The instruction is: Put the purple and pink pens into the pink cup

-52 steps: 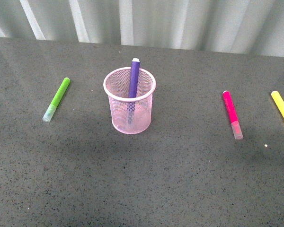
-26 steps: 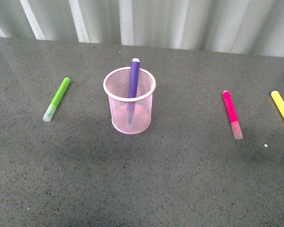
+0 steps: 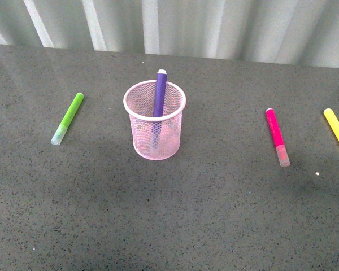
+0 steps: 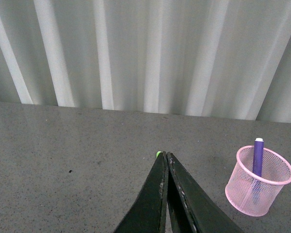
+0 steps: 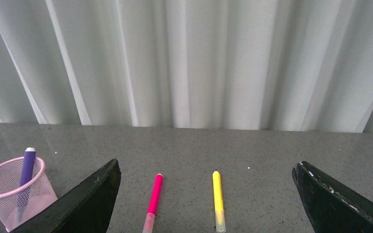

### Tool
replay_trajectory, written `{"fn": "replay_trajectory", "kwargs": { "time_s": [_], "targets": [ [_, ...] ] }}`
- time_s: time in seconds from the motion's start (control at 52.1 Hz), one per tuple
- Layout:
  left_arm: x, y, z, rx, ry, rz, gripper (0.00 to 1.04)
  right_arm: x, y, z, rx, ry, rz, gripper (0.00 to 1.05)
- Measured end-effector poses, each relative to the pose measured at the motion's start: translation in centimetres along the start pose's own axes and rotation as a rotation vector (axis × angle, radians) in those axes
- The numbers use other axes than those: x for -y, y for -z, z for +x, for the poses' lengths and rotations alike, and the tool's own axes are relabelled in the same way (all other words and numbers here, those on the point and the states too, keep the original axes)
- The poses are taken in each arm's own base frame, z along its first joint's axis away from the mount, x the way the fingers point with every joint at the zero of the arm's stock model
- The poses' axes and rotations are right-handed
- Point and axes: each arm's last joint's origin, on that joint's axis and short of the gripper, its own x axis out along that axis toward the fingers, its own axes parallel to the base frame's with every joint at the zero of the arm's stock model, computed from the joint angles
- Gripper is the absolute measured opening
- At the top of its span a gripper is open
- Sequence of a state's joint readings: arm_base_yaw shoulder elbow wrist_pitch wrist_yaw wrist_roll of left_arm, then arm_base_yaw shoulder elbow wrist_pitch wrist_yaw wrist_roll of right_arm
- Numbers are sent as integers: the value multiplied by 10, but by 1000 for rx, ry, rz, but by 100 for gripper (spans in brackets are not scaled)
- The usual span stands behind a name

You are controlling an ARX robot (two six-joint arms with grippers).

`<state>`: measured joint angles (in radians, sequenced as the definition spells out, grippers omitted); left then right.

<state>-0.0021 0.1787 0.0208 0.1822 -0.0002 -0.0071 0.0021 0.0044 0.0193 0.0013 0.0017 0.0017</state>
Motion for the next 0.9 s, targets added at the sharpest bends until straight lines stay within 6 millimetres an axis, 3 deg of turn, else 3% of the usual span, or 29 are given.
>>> {"fn": "replay_trajectory", "kwargs": {
  "time_s": [0.134, 0.346, 0.692, 0.768, 0.845, 0.903],
  "targets": [
    [0, 2, -12, -3, 0, 0, 4, 0, 0, 0, 0, 0, 0, 98],
    [0, 3, -12, -6, 0, 0, 6, 0, 0, 0, 0, 0, 0, 98],
    [0, 3, -12, -6, 0, 0, 67, 0, 0, 0, -9, 5, 2, 98],
    [0, 3, -12, -6, 0, 0, 80, 2, -2, 4, -254, 67, 51, 98],
    [0, 3, -12, -6, 0, 0, 92, 4, -11, 26, -404, 96, 82, 98],
    [0, 3, -12, -5, 0, 2, 100, 5, -23, 55, -442, 99, 92, 98]
  ]
}}
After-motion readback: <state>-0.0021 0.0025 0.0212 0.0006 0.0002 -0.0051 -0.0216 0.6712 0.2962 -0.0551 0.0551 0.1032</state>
